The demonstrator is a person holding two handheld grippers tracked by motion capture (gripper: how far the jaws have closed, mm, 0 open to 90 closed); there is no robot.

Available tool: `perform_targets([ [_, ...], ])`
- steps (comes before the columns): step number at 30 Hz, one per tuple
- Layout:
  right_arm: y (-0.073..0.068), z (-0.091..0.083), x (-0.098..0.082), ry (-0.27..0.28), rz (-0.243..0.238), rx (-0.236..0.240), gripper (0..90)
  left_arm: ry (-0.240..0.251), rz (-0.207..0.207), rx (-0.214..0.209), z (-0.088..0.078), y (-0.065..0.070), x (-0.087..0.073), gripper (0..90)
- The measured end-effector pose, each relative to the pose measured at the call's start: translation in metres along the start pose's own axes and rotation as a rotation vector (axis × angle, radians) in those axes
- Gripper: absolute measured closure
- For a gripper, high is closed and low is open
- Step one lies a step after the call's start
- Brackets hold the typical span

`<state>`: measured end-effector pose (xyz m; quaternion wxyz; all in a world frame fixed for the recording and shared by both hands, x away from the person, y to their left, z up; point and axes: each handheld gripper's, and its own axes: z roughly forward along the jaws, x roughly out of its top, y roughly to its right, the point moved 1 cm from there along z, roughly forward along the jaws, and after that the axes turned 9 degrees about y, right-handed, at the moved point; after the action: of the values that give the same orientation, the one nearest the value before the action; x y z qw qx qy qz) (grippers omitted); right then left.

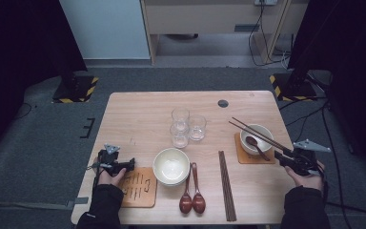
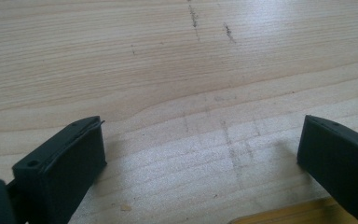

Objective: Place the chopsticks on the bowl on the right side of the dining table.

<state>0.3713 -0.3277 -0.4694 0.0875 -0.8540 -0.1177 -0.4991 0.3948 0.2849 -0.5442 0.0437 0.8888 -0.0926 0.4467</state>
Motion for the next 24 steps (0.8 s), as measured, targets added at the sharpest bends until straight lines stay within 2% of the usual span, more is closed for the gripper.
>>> perform_targets([
  [6,-0.008,0.002,0.013,0.052,0.013,0.009,56.9,0.0,0.0,0.0,0.0,0.0,0.0,0.0],
  [10,-0.011,0.008,0.02,0.064,0.013,0.001,55.7,0.0,0.0,0.0,0.0,0.0,0.0,0.0],
  [15,-0.01,0.017,0.028,0.08,0.035,-0.011,55.2,0.0,0.0,0.0,0.0,0.0,0.0,0.0],
  [24,-0.008,0.029,0.036,0.09,0.037,-0.015,54.8,0.0,0.0,0.0,0.0,0.0,0.0,0.0],
])
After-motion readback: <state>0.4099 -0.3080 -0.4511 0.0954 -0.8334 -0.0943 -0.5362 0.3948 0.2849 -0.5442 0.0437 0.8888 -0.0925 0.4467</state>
